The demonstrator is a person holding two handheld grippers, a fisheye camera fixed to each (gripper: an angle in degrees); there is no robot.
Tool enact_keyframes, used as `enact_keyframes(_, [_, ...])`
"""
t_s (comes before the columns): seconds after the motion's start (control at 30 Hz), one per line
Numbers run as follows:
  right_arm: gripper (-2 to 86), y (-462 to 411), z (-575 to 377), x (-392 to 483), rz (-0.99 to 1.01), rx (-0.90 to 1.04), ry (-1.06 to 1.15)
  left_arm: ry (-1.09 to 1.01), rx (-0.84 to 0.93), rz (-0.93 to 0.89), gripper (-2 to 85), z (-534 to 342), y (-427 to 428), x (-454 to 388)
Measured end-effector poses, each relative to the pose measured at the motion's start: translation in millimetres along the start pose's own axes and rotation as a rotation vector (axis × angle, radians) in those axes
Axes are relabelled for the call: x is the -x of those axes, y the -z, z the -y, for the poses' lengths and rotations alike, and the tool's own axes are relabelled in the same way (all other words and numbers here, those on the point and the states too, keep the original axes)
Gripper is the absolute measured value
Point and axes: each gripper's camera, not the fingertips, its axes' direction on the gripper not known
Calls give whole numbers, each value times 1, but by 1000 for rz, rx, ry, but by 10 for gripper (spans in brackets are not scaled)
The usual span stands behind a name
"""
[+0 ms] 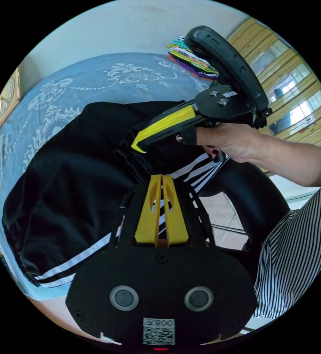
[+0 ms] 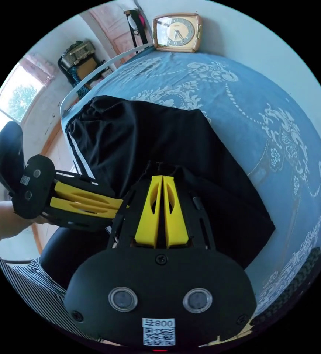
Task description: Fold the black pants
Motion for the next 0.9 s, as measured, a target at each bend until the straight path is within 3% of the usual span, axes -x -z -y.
enact_keyframes(0.27, [1,-3,0,-18,64,5,-82,-2,20,115,1,-19,-8,-41])
enact_keyframes(0.5, [2,6,-17,-53,162,-38,-170,38,9,112,1,-32,-20,-58])
enact_keyframes(0.73, [17,51,-129,-120,223,-189,-392,51,-18,52,11,-58,-39,-92])
enact_keyframes(0.9, [59,37,-218,-167,318,-151,-617,5,-44,-61,37,-66,-59,-125])
